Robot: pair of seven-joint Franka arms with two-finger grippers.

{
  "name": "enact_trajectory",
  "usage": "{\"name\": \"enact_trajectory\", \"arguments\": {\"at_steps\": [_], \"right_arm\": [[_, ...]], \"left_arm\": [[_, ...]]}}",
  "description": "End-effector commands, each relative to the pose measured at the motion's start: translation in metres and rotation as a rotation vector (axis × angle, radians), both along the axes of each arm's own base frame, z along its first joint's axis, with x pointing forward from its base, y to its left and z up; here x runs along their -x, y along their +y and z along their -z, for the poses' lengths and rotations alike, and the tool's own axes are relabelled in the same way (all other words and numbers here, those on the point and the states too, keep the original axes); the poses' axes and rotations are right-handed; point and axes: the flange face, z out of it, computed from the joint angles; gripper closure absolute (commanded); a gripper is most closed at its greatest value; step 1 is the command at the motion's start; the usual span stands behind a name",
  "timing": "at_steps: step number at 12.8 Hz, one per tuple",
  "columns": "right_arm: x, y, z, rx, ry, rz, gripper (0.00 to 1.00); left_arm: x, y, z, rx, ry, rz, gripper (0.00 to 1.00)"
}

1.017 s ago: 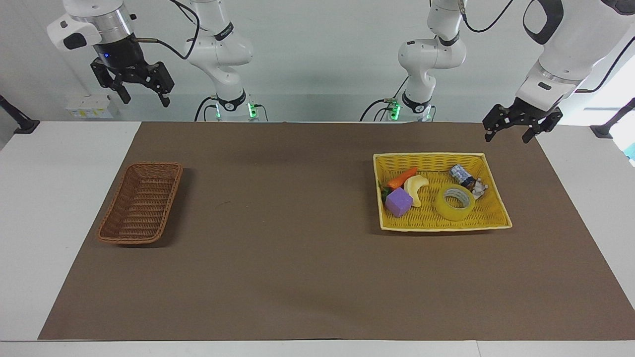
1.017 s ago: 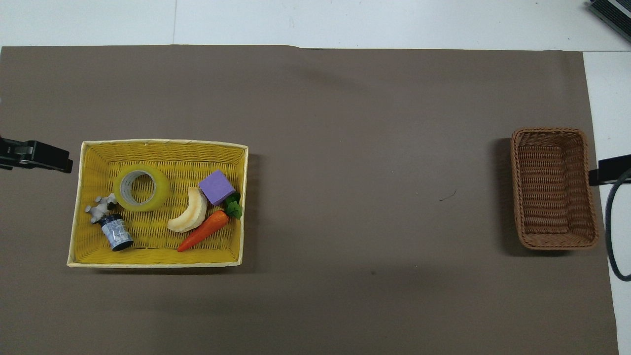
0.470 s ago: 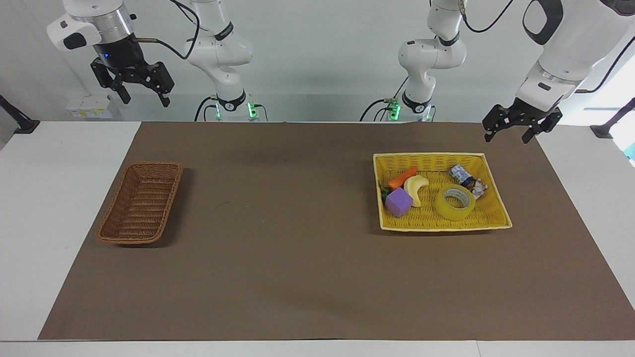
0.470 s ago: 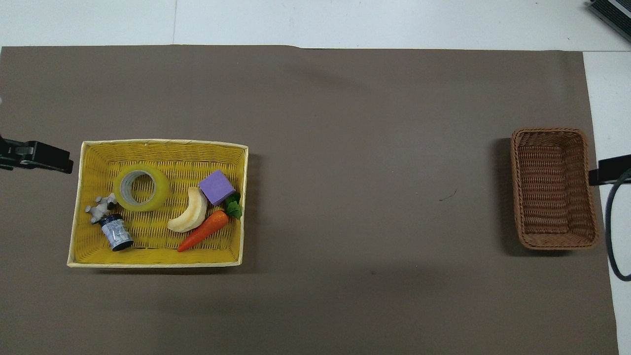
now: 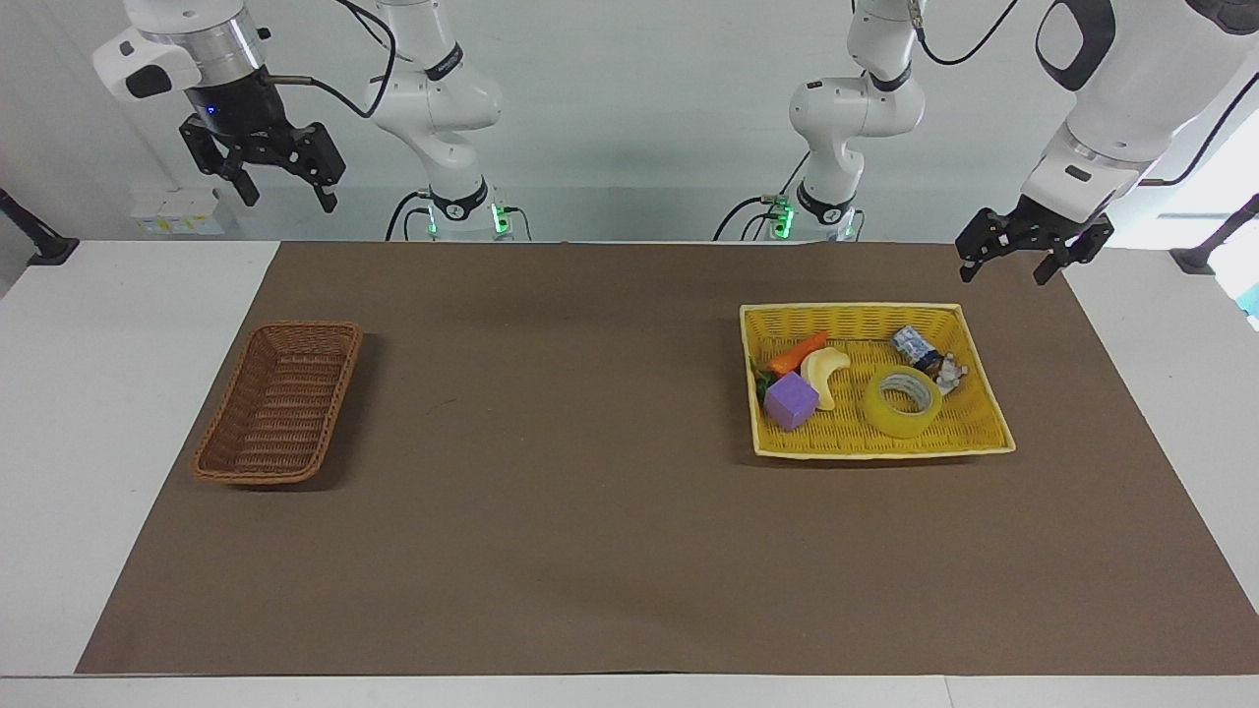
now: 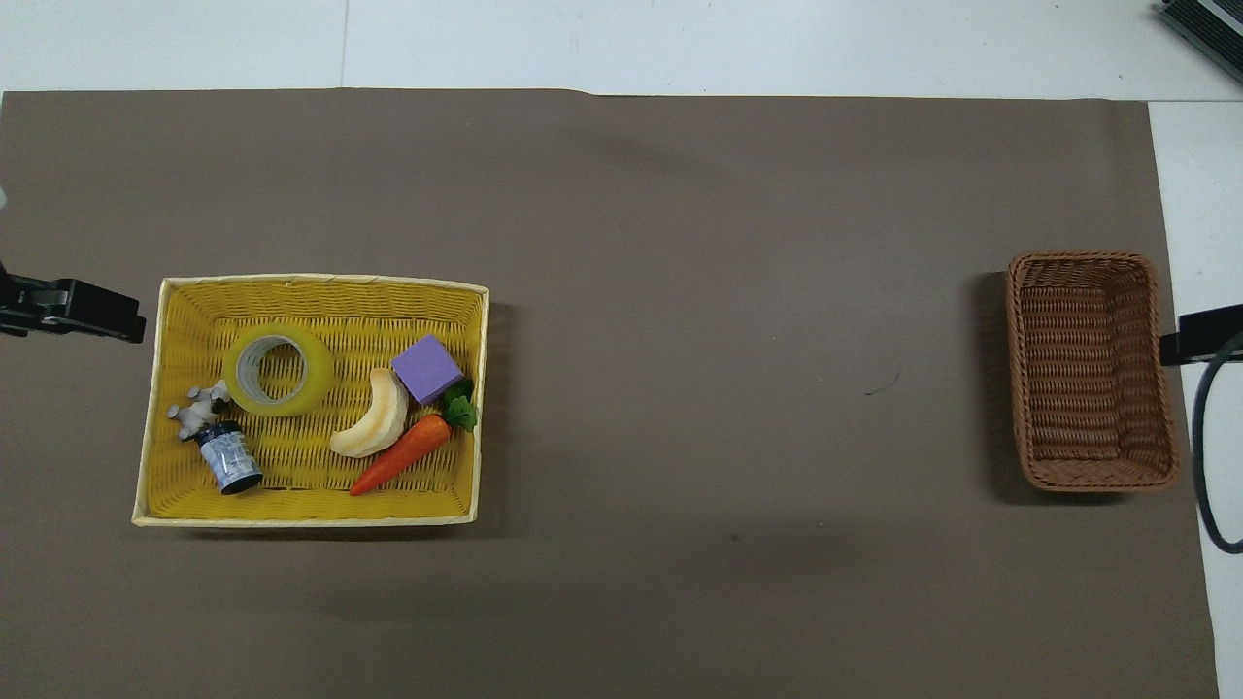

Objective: Move tape to another basket

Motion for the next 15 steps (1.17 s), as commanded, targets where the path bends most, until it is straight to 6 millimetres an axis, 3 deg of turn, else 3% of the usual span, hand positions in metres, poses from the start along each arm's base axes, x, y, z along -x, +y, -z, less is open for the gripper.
{"name": "enact_trajectory", "arguments": {"at_steps": [1, 9, 13, 15], "right_arm": [[-0.002, -0.001, -0.003, -0.016, -0.003, -0.001, 0.00], [-0.002, -0.001, -0.003, -0.016, -0.003, -0.001, 0.00], [-0.002, -0.001, -0.003, -0.016, -0.003, -0.001, 0.00], [-0.002, -0.001, -0.003, -0.016, -0.003, -0.001, 0.00]], "left_arm": [[0.005, 0.003, 0.001, -0.001, -0.007, -0.001, 0.00], [0.006, 0.003, 0.002, -0.001, -0.004, 0.001, 0.00], [0.006, 0.006, 0.033, 0.000, -0.022, 0.002, 0.00], [0.002, 0.021, 0.068, 0.000, -0.042, -0.016, 0.00]]}}
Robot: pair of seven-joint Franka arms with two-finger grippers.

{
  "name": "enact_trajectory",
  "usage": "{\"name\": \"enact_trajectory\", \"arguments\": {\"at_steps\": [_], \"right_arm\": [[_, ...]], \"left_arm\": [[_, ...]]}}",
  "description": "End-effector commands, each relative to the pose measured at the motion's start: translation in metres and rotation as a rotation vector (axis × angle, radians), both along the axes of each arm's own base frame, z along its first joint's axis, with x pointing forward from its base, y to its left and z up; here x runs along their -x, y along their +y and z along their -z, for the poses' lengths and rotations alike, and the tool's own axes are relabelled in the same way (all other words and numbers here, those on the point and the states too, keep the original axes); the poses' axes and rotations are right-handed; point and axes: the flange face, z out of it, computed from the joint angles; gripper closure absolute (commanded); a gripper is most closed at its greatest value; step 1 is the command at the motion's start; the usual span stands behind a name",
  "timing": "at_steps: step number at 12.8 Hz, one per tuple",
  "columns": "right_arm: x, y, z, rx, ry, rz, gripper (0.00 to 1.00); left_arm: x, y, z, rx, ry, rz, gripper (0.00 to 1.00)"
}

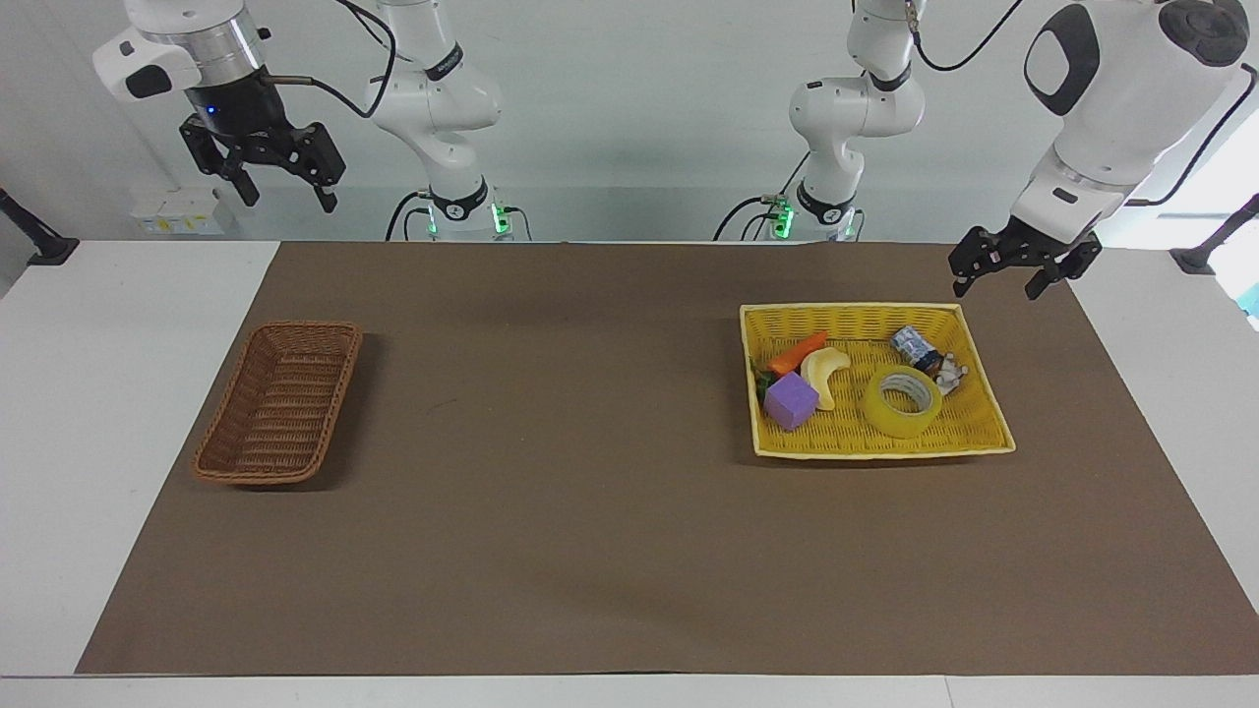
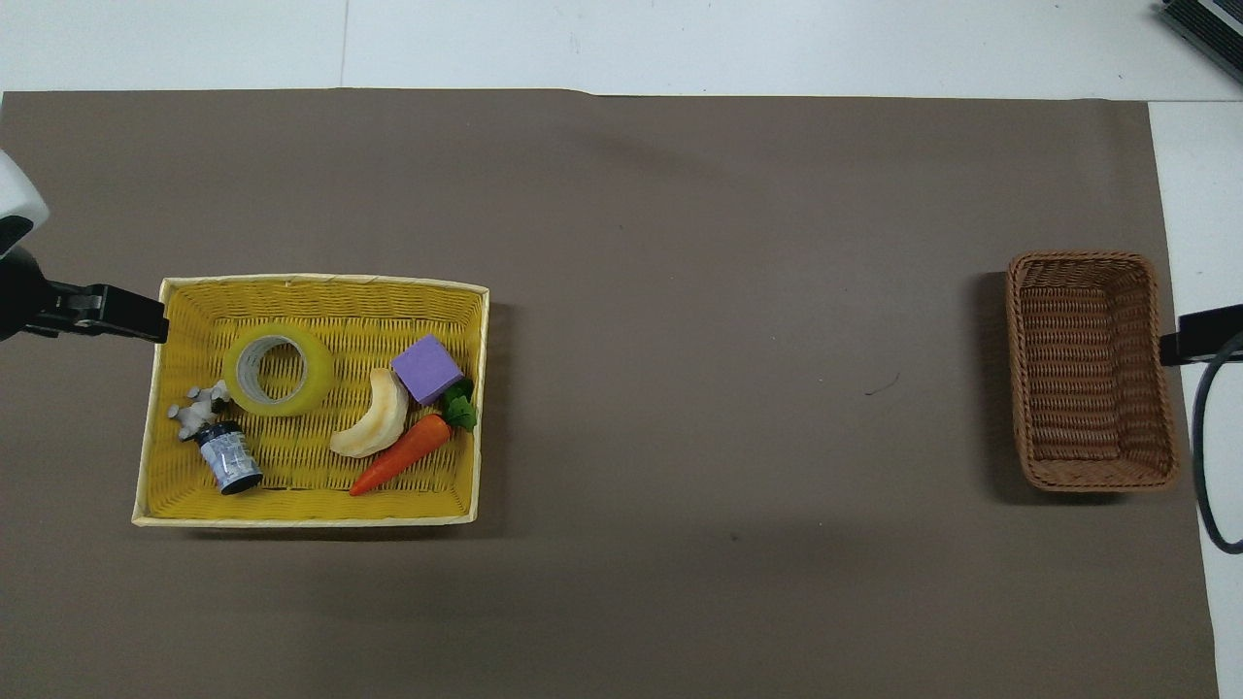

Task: Move tape to another basket
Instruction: 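Reach the left gripper into the yellow basket and grasp the tape roll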

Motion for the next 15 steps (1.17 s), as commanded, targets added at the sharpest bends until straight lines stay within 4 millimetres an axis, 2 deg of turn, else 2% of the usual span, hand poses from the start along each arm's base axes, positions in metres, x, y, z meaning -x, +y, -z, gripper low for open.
{"name": "enact_trajectory", "arguments": {"at_steps": [1, 2, 5, 9, 13, 15], "right_arm": [[-0.002, -0.001, -0.003, -0.016, -0.003, -0.001, 0.00], [-0.002, -0.001, -0.003, -0.016, -0.003, -0.001, 0.00], [-0.002, -0.001, -0.003, -0.016, -0.003, -0.001, 0.00], [-0.002, -0.001, -0.003, -0.016, -0.003, -0.001, 0.00], [-0.002, -0.002, -0.003, -0.016, -0.004, -0.001, 0.00], [-0.003, -0.002, -0.004, -0.017, -0.012, 0.008, 0.00]], "left_arm": [[0.006, 0.024, 0.041, -0.001, -0.048, -0.012, 0.00], [0.006, 0.030, 0.053, -0.001, -0.061, -0.010, 0.00], [-0.006, 0.033, 0.087, -0.002, -0.086, 0.032, 0.00], [-0.012, 0.023, 0.154, 0.008, -0.064, 0.048, 0.00], [-0.016, 0.016, 0.196, 0.012, -0.056, 0.058, 0.00], [-0.022, 0.018, 0.207, 0.047, -0.065, 0.027, 0.00]]}}
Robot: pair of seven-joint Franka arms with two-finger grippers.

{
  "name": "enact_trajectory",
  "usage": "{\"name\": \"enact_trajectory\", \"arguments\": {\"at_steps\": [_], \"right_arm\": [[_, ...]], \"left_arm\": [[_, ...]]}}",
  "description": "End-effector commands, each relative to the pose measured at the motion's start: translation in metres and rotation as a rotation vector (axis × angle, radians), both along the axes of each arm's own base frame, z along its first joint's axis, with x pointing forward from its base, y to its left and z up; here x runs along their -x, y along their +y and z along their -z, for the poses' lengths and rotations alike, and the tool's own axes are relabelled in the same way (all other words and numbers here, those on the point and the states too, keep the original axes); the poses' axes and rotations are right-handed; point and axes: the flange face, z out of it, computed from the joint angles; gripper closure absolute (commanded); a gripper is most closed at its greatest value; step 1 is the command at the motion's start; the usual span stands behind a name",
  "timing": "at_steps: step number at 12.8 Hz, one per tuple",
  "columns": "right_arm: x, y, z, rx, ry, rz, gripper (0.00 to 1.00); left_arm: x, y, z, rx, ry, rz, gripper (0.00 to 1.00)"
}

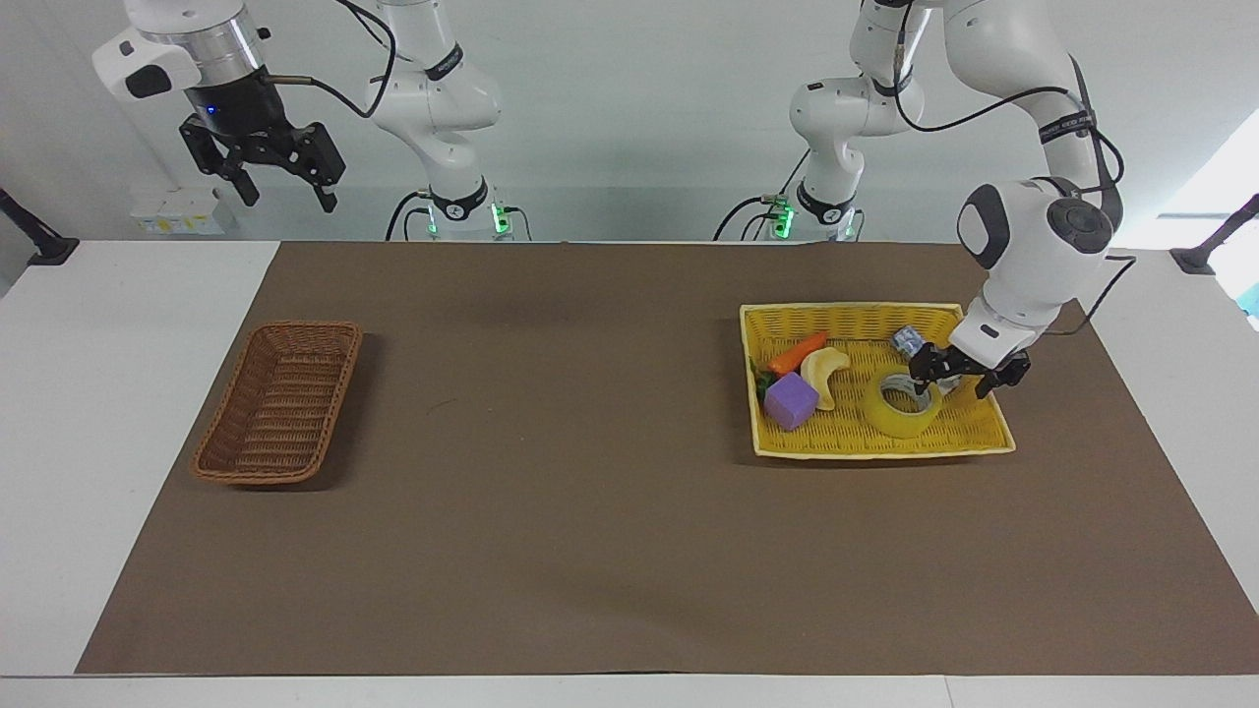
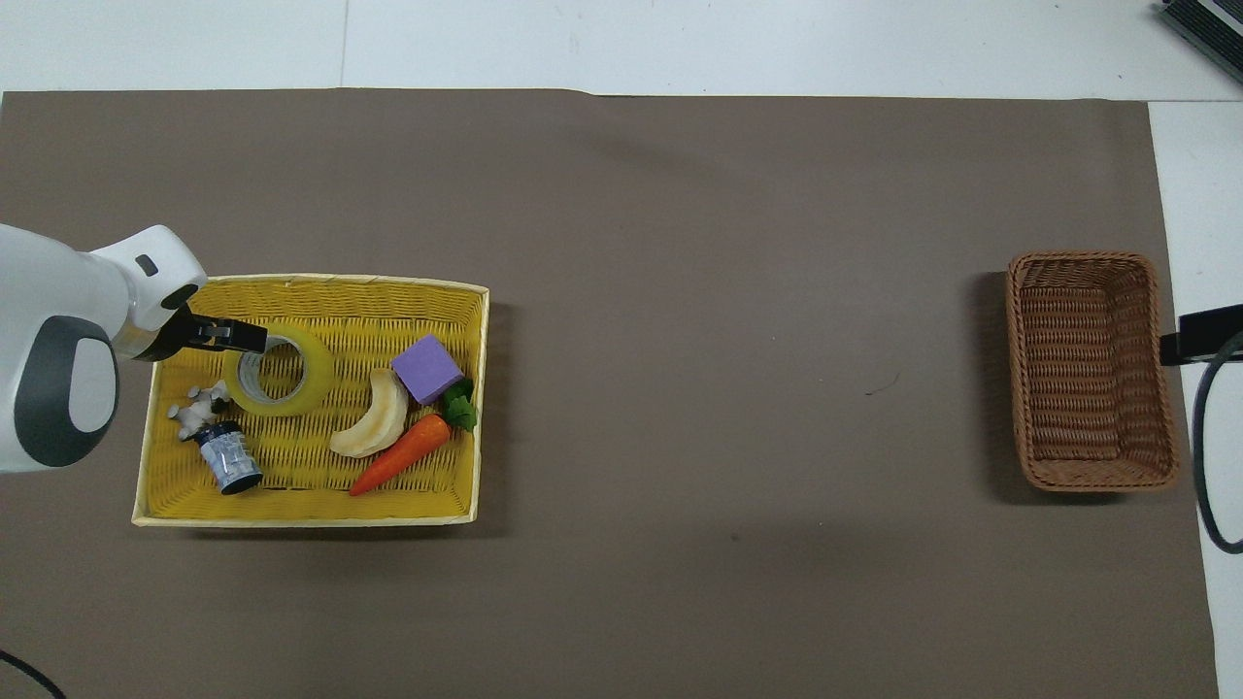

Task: Move tape to another basket
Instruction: 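Reach the left gripper into the yellow basket and grasp the tape roll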

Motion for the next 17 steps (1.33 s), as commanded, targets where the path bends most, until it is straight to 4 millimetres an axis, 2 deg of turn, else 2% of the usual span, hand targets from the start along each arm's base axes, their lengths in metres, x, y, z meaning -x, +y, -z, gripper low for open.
{"name": "enact_trajectory", "arguments": {"at_steps": [1, 2, 5, 6, 7, 8, 9, 12, 14, 17], "right_arm": [[-0.005, 0.000, -0.003, -0.017, -0.019, 0.006, 0.00], [-0.007, 0.002, -0.002, -0.016, -0.032, 0.001, 0.00], [-0.006, 0.003, -0.001, -0.015, -0.050, -0.002, 0.00], [-0.006, 0.003, -0.001, -0.015, -0.052, -0.002, 0.00], [-0.006, 0.003, 0.000, -0.016, -0.050, -0.002, 0.00], [-0.004, 0.003, 0.001, -0.016, -0.049, -0.002, 0.00], [-0.004, 0.003, 0.001, -0.016, -0.047, -0.002, 0.00], [-0.004, 0.004, 0.001, -0.016, -0.047, -0.002, 0.00], [-0.004, 0.004, 0.001, -0.016, -0.049, -0.002, 0.00], [-0.003, 0.004, 0.001, -0.016, -0.047, -0.004, 0.00]], "left_arm": [[-0.003, 0.004, 0.019, 0.028, -0.002, -0.013, 0.05], [-0.003, 0.005, 0.028, 0.028, 0.005, -0.017, 0.13], [-0.001, 0.007, 0.037, 0.030, 0.016, -0.026, 0.39], [-0.001, 0.007, 0.052, 0.029, 0.034, -0.028, 0.51], [0.000, 0.008, 0.055, 0.029, 0.038, -0.028, 0.73], [0.001, 0.008, 0.055, 0.030, 0.044, -0.028, 0.89], [0.002, 0.008, 0.055, 0.030, 0.050, -0.029, 1.00], [0.001, 0.009, 0.047, 0.036, 0.087, -0.037, 1.00], [-0.004, 0.009, 0.021, 0.045, 0.103, -0.039, 1.00], [-0.010, 0.006, -0.027, 0.063, 0.116, -0.040, 1.00]]}}
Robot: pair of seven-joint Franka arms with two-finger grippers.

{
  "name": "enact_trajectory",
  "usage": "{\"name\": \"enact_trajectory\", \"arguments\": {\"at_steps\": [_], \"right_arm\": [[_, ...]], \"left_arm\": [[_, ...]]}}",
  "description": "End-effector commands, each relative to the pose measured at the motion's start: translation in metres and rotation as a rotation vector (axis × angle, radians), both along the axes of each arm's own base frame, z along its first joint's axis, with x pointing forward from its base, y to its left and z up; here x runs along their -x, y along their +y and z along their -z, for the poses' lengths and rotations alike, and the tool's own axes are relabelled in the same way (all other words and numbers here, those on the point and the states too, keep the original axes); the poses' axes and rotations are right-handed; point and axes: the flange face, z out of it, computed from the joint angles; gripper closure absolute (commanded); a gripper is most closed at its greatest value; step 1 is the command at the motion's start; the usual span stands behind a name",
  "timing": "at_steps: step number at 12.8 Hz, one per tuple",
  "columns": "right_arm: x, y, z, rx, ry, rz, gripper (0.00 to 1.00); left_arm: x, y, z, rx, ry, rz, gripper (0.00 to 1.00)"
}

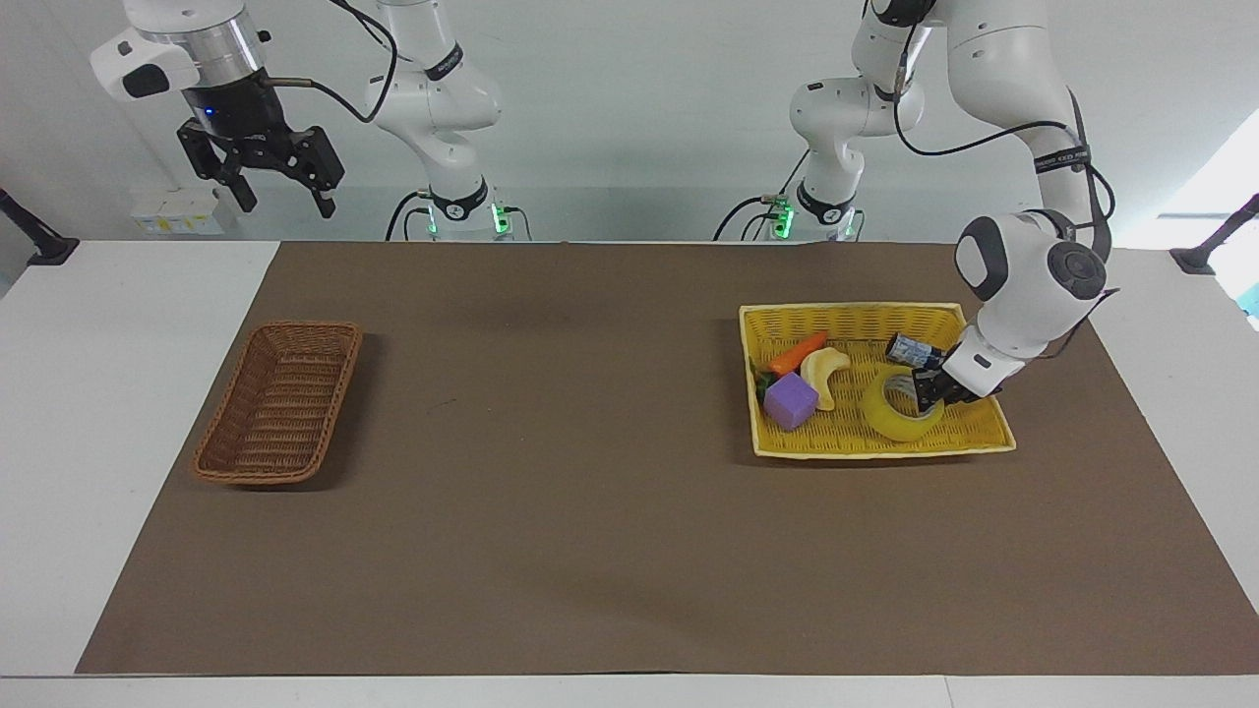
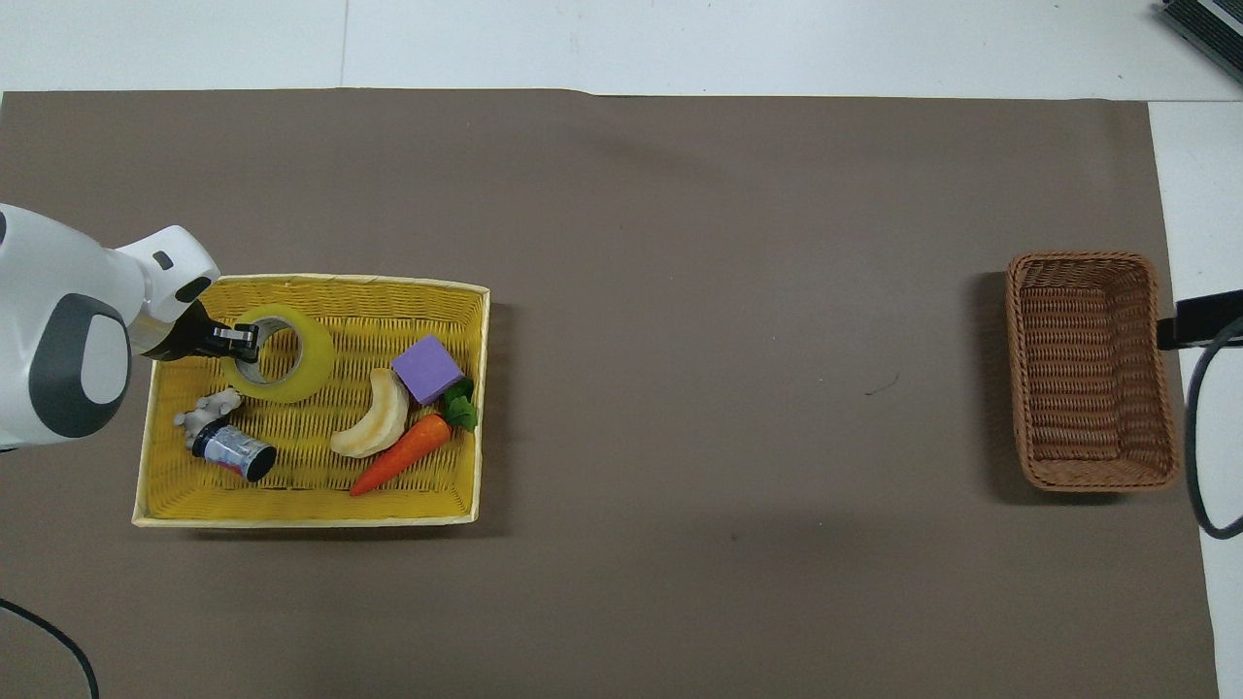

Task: Move tape to another basket
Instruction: 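Lift the tape with the left gripper while the right gripper approaches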

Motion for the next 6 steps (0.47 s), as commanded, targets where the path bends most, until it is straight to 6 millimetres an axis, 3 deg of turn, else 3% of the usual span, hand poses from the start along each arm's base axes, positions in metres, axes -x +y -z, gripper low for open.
{"name": "enact_trajectory", "arguments": {"at_steps": [1, 4, 5, 6], "right_arm": [[0.002, 0.003, 0.006, -0.019, -0.001, -0.003, 0.00], [0.006, 0.043, 0.016, -0.022, 0.013, -0.096, 0.00], [0.002, 0.059, 0.018, -0.047, -0.018, -0.119, 0.00], [0.002, 0.062, 0.022, -0.067, -0.023, -0.119, 0.00]], "left_arm": [[-0.003, 0.000, -0.054, 0.034, 0.000, -0.011, 1.00], [-0.009, -0.003, -0.097, 0.062, -0.029, -0.060, 1.00], [-0.012, -0.013, -0.107, 0.104, -0.036, -0.120, 1.00], [-0.014, -0.024, -0.113, 0.127, -0.037, -0.164, 1.00]]}}
